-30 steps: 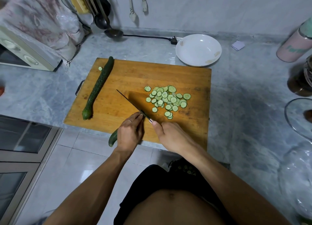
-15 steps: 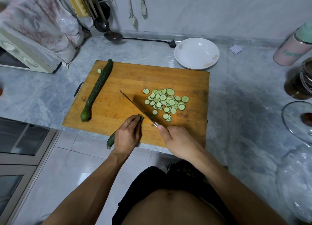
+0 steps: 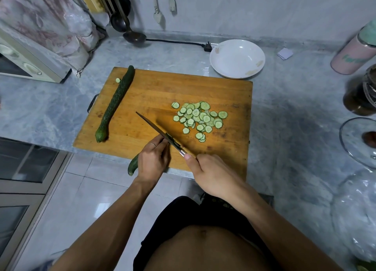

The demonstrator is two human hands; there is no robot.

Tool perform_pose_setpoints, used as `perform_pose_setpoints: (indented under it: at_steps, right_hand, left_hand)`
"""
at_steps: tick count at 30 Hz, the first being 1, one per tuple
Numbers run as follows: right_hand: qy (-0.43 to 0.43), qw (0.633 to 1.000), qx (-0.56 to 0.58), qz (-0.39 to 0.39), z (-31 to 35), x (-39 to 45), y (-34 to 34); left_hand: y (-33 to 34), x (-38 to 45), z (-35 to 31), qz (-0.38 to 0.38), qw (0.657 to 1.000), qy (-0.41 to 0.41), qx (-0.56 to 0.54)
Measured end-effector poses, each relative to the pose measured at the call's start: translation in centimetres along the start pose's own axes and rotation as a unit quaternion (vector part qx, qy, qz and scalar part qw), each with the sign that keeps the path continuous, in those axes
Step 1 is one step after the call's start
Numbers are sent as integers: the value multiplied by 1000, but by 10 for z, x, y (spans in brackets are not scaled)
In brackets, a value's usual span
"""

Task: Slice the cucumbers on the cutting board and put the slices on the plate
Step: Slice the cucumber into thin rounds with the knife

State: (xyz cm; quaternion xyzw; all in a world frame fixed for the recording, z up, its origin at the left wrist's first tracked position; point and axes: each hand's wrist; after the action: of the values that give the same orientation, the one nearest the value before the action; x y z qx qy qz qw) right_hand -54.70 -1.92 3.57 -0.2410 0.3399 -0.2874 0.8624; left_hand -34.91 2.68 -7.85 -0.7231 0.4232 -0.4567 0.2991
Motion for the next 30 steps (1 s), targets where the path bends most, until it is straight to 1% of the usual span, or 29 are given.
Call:
perform_pose_setpoints:
  at_steps: [7,12,19,24,30]
  right_hand:
    - [24,999,18,11,6,13,5]
    - [6,1000,17,-9,5,32,14]
    - [18,998,45,-38,-3,32,4]
    - [19,998,41,-45,-12,24,-8]
    - [-5,1000,14,-25,-10,9,0]
  left_hand:
    - [3,0,3,15,1000,-1,5]
    - [8,-1,7,28,999,-15,10]
    - [9,-2,4,7,999,-34,30]
    - [9,-3,0,-7,998,-57,40]
    - [7,-6,7,4,998,-54,19]
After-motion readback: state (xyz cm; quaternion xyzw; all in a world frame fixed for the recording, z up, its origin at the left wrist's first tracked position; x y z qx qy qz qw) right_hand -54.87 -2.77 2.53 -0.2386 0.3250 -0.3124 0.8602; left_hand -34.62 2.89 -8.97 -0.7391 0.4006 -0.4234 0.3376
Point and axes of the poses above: each hand's wrist, its own x-axis towards the middle knuckle, its own y-axis out of the palm, z = x × y, and after that the axes turned 2 degrees about y, right-handed
